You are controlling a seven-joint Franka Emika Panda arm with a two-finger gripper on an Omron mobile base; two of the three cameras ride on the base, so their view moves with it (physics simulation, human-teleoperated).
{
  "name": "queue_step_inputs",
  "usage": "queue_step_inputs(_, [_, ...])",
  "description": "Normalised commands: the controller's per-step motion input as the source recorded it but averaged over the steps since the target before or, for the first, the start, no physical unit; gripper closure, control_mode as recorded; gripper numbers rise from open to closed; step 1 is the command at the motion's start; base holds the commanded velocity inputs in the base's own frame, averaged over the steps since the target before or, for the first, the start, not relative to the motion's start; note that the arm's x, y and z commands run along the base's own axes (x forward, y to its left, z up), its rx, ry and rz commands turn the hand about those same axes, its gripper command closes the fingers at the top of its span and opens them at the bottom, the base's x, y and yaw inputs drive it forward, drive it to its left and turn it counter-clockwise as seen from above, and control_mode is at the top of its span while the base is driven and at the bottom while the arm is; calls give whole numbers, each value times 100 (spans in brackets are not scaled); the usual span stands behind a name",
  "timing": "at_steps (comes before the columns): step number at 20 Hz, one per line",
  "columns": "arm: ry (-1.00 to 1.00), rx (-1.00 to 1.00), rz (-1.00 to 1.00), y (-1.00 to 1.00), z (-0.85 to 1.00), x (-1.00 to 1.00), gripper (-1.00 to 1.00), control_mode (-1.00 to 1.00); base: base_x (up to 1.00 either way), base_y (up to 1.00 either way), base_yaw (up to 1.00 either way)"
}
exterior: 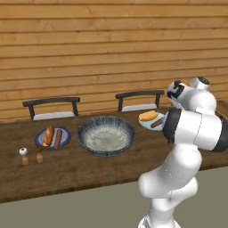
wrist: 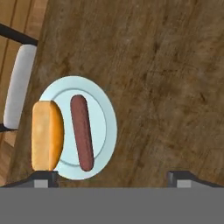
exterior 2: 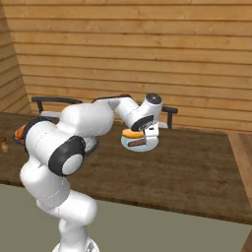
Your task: Place one bun and one sausage from the bowl on each plate.
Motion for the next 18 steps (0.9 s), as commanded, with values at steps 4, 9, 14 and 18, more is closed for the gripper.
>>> queue_step_inputs(4, [12,0,0,29,92,-100,-100,-100,0,0,0])
queue_step_inputs(9, [9,-2,-6,-1,65,-100,-100,-100,0,0,0])
queue_step_inputs(14, [0,-13,-7,-34,24,-100,-100,-100,0,0,0])
queue_step_inputs(18, [0,-13,-8,-50,2,-100,-100,-100,0,0,0])
